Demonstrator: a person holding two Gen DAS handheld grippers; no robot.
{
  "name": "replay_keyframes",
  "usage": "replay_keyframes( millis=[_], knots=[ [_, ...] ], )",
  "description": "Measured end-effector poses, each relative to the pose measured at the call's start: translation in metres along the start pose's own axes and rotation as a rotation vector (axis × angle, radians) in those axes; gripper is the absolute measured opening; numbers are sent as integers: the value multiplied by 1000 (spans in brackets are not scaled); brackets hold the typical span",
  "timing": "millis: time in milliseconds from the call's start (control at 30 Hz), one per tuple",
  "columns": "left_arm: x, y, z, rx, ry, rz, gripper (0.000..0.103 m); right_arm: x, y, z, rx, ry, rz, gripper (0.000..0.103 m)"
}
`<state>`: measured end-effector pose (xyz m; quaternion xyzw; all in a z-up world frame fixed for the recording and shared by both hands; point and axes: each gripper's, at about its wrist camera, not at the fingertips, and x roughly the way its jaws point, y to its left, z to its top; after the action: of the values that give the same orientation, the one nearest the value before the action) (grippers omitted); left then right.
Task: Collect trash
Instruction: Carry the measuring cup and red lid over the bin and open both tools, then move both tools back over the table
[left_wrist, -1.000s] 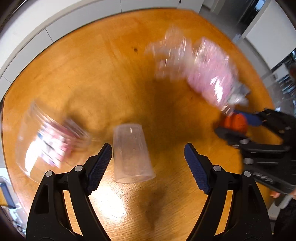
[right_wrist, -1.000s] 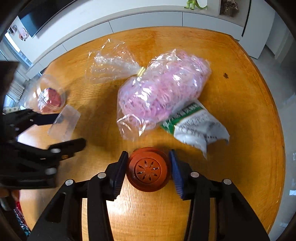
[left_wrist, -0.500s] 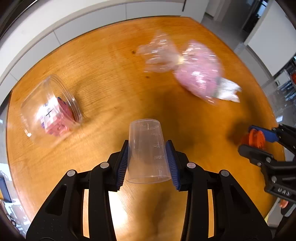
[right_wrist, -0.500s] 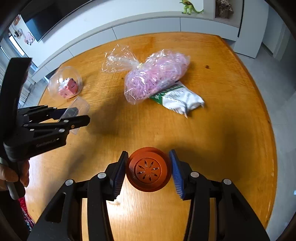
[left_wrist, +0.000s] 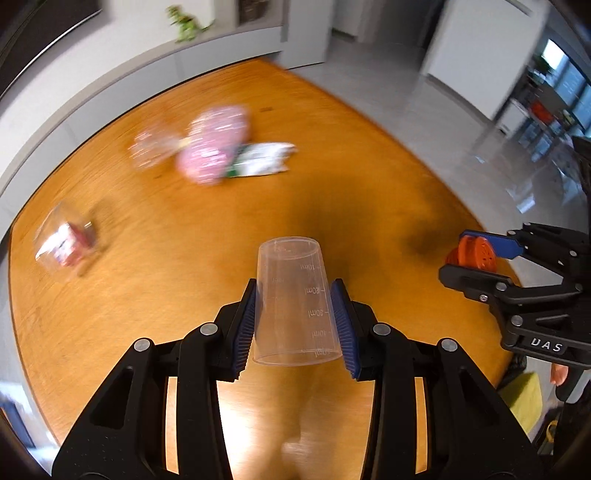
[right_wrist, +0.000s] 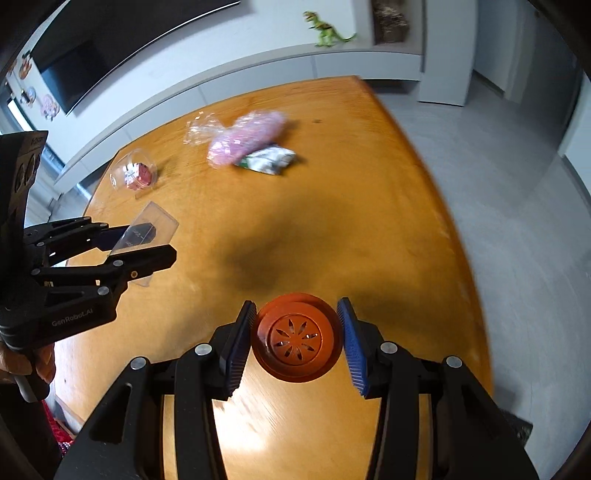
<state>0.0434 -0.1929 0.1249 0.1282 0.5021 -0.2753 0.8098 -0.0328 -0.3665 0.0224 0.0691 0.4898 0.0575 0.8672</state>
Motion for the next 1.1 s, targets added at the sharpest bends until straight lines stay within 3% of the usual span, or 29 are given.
replay_keyframes(
  millis=[467,800,867,900,967,1000,1100],
  knots=[
    [42,-233,-11,343,22,-210,39,-105,-145,-177,263,-84,-167,47],
    [81,-392,-48,596,125,-353,40,-129,-231,-319,546,-11,-282,47],
    [95,-418,-57,633,163,-354,40,-124,-243,-337,581,40,-314,66],
    [101,-427,-60,643,178,-353,42,-124,-249,-346,606,50,-367,81],
    [113,-444,-66,654,201,-320,87,-125,-258,-359,631,57,-414,83],
    [114,-451,-68,648,175,-280,97,-126,-261,-365,642,52,-404,83],
    [116,-458,-70,637,154,-256,97,-130,-262,-369,657,30,-387,83]
  ],
)
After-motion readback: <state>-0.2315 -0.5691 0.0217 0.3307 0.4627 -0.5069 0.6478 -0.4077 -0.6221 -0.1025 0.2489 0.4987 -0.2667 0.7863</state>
